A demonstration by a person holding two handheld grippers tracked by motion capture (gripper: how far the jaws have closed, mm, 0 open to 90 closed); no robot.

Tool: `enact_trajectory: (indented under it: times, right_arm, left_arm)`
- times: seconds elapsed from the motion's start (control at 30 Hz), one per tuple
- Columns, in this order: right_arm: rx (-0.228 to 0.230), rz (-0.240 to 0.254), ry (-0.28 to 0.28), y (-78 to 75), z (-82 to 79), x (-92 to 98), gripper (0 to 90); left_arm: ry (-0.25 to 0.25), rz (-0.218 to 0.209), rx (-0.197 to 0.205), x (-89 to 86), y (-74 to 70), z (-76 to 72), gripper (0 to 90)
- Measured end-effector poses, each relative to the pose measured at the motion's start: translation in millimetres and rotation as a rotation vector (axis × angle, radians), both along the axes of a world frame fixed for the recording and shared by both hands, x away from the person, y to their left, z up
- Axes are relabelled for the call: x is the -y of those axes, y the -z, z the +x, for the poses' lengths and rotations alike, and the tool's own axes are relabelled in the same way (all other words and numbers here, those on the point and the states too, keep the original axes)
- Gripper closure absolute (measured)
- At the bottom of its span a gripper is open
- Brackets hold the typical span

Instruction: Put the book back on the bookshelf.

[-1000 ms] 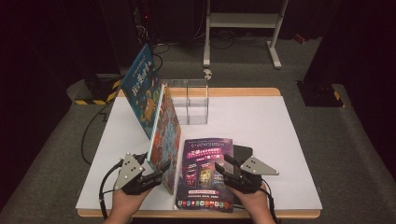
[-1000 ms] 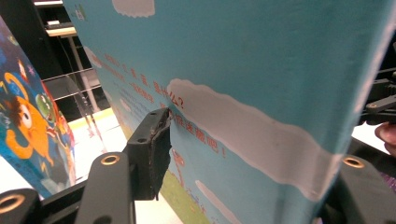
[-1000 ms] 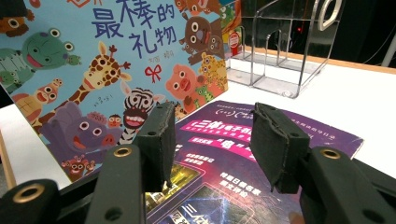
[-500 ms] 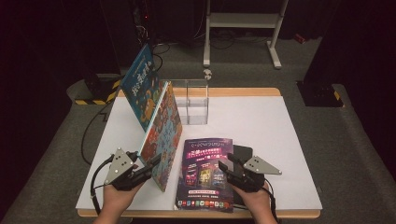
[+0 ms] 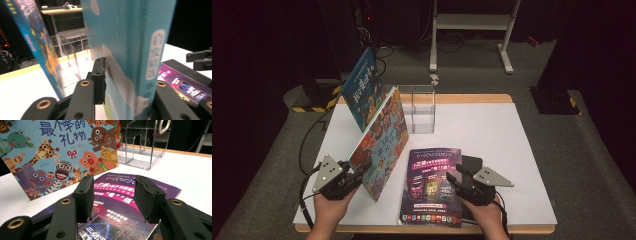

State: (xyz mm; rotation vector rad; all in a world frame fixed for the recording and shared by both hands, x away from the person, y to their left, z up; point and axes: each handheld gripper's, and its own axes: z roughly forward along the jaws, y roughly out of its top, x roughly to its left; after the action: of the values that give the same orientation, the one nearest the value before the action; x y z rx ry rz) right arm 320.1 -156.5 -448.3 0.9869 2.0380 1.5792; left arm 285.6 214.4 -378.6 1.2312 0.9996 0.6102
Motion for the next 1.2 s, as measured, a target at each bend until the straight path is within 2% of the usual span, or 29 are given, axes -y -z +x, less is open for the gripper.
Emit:
enact_trajectory:
  times: [0.2, 0.37, 0.53, 0.77, 0.97, 1.03, 1.2]
  right_arm:
    - [-0.012, 0.000, 0.005, 0.9, 2.2, 3.8, 49.7]
    - [-0.015, 0.000, 0.015, 1.8, 2.5, 6.4, 49.5]
    - [-0.015, 0.001, 0.021, 2.2, 1.9, 8.4, 49.3]
    - [-0.019, -0.001, 0.028, 3.2, 1.4, 9.7, 49.0]
    - [-0.026, 0.000, 0.031, 4.8, 1.8, 10.3, 48.9]
    - [-0.027, 0.001, 0.032, 4.9, 1.7, 10.4, 48.8]
    - [-0.029, -0.001, 0.032, 5.7, 2.0, 10.5, 48.4]
  left_arm:
    - [-0.021, -0.005, -0.004, -8.4, -0.8, 2.3, 77.9]
    - [-0.009, -0.041, -0.020, -16.7, -0.9, 5.6, 77.7]
    - [0.005, -0.034, -0.011, -17.1, -0.2, 5.7, 76.8]
    - [-0.025, -0.038, -0.029, -19.4, -1.5, 7.2, 76.7]
    - [-0.019, -0.005, -0.019, -16.0, -2.9, 8.3, 72.9]
    - [-0.011, 0.002, -0.023, -15.0, -4.7, 9.6, 73.1]
    - [-0.016, 0.015, -0.003, -11.0, -11.7, 13.8, 75.1]
